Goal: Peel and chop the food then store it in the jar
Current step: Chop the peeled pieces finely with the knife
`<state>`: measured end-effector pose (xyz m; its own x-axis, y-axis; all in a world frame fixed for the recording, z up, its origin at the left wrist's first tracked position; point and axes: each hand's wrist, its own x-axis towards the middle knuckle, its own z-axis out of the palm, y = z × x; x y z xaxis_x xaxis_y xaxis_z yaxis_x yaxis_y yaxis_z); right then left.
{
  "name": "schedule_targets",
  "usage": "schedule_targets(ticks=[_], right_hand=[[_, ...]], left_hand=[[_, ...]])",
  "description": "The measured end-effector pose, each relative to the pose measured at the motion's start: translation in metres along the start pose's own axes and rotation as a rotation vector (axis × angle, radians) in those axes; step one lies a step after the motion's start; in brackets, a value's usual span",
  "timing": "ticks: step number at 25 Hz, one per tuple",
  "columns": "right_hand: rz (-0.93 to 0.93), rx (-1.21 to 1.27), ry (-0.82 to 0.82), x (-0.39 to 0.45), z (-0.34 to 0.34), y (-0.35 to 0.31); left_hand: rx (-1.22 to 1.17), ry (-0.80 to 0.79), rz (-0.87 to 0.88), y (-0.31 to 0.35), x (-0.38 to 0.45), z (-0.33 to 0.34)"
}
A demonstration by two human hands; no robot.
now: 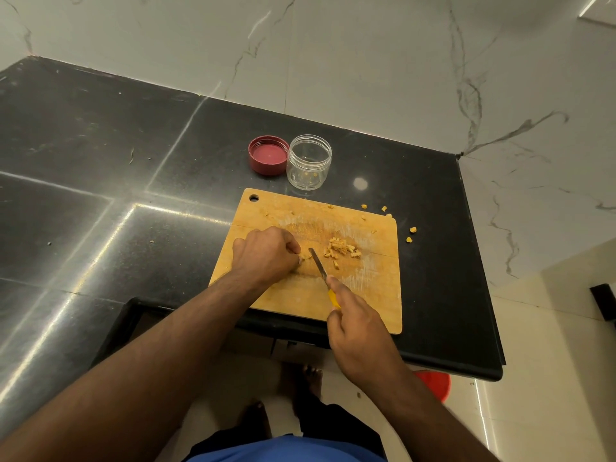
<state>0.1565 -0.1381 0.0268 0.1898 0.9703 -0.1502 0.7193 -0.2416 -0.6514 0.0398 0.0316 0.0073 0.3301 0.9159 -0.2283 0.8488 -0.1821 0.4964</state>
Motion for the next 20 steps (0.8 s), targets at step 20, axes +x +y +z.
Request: schedule_targets(ticks=[20], right_hand=[[0.006,-0.073,-0.038,-0.011,0.009,-0.001]], left_hand=[[-0.013,0.012,0.001,0.0,0.0,0.003]])
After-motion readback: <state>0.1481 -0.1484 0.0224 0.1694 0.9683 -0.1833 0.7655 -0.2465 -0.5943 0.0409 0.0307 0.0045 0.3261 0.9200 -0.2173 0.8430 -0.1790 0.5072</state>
